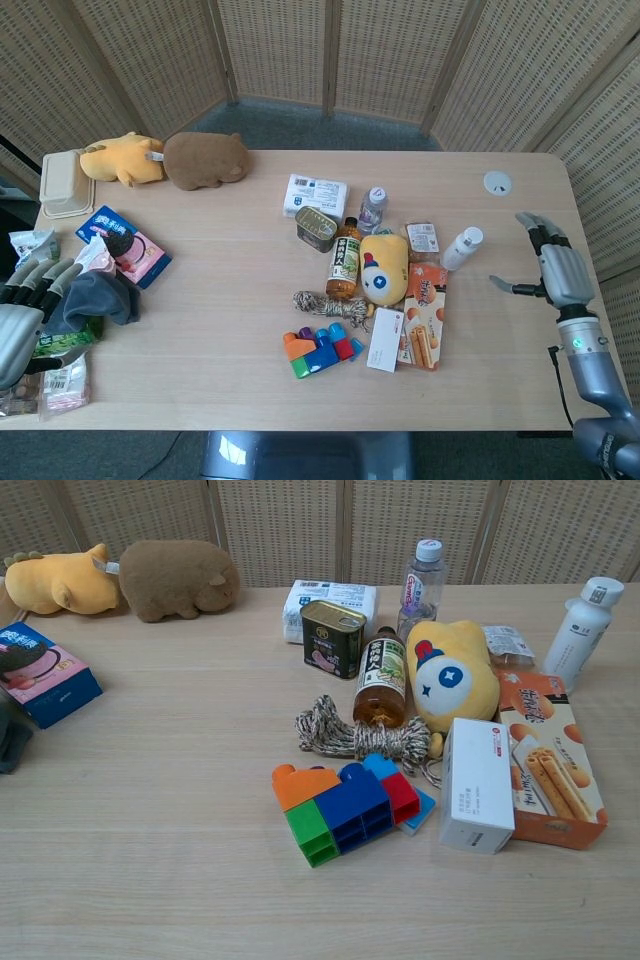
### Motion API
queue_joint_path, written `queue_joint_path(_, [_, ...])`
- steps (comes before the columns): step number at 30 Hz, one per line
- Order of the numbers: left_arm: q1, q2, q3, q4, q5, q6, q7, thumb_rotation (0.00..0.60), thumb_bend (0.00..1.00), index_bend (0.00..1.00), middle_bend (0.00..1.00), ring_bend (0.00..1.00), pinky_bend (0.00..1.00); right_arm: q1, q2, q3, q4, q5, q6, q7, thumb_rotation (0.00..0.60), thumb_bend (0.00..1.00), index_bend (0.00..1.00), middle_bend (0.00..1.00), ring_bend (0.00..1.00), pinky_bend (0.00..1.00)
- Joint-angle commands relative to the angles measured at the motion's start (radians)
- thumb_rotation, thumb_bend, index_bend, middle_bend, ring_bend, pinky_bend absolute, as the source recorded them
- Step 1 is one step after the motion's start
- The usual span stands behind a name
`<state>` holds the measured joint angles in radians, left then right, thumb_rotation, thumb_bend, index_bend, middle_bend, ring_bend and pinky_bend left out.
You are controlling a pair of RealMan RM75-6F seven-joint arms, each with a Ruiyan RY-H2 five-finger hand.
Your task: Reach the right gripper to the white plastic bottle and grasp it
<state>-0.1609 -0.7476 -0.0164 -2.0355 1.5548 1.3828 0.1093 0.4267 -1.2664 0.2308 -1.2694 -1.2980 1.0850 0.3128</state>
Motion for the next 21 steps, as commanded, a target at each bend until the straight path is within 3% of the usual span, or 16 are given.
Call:
queue_joint_path(1, [0.000, 0.004, -0.001, -0.013, 0.000, 0.001, 0.012, 0.600, 0.00, 0.00, 0.00, 0.00, 0.00, 0.046, -0.055, 0.013, 0.085, 0.013, -0.064, 0.060, 0.428, 0.12, 0.00, 0.00, 0.00, 0.00])
queue_joint_path(21, [-0.017, 0.021, -0.005, -0.056, -0.012, -0.029, 0.033, 0.600, 0.00, 0.00, 0.00, 0.00, 0.00, 0.148, -0.218, -0.007, 0.393, 0.019, -0.270, 0.242, 0.430, 0.11, 0.00, 0.00, 0.00, 0.00])
